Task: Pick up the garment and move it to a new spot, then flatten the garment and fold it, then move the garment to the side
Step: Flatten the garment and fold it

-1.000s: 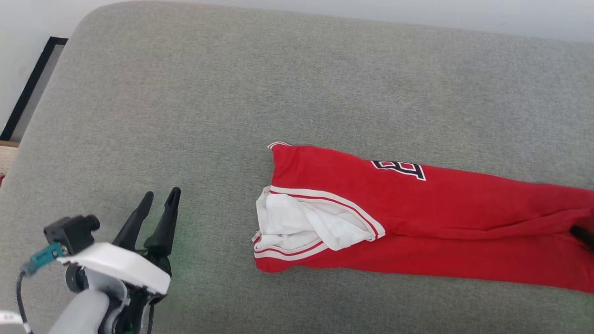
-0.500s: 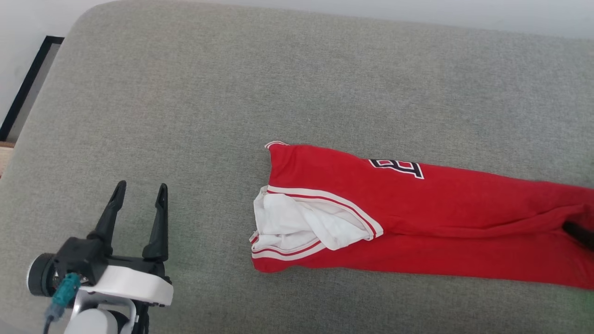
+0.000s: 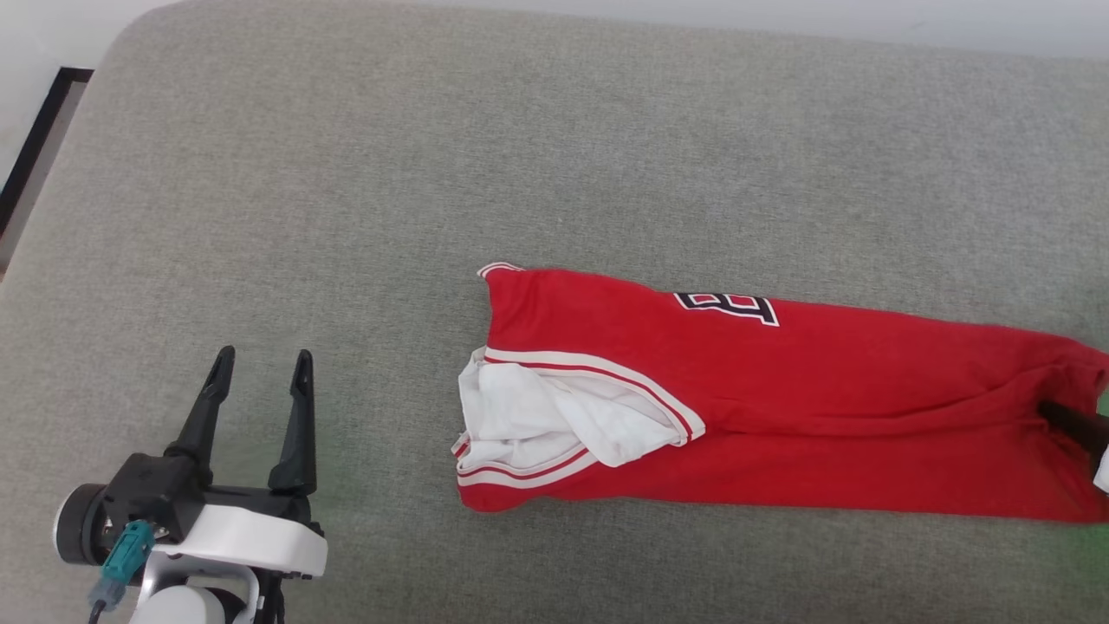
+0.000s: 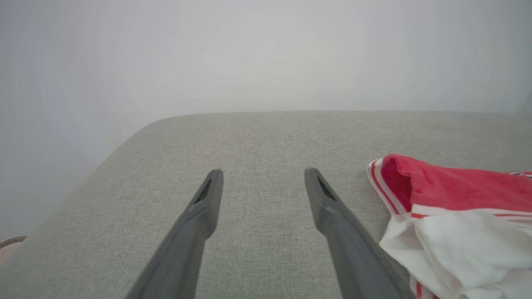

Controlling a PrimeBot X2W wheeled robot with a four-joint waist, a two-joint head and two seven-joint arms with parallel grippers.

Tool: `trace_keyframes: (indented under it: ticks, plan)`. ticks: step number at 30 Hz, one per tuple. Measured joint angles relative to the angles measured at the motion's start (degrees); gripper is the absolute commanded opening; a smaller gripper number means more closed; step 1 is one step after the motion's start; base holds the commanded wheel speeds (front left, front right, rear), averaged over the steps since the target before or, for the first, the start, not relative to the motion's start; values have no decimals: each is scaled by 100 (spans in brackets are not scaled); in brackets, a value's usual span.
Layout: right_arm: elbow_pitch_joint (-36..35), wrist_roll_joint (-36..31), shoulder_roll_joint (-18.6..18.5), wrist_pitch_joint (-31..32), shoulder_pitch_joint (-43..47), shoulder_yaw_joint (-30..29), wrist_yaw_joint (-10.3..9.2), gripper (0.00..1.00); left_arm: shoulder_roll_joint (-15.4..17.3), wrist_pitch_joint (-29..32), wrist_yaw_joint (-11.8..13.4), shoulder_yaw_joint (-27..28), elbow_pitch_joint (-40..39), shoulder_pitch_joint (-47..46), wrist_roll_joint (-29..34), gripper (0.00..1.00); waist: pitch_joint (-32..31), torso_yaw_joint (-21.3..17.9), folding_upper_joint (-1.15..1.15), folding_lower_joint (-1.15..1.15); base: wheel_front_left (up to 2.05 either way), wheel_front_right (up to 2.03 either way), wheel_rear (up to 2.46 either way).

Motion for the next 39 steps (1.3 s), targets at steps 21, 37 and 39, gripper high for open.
trace_keyframes:
  ticks: [21, 37, 39]
  plan:
    - [530, -404, -855, -594, -159, -1748, 12, 0, 346, 0, -18, -315, -172, -154, -126, 100, 209, -628, 0, 0, 0, 0, 0]
    - [-290, -151, -921, -400, 131, -1192, -3, 0, 386, 0, -18, -314, 70, -217, -164, 100, 125, -744, 0, 0, 0, 0, 0]
    - [-636, -16, -903, -330, 293, -978, -4, 0, 368, 0, -18, -274, 76, -211, -181, 100, 90, -719, 0, 0, 0, 0, 0]
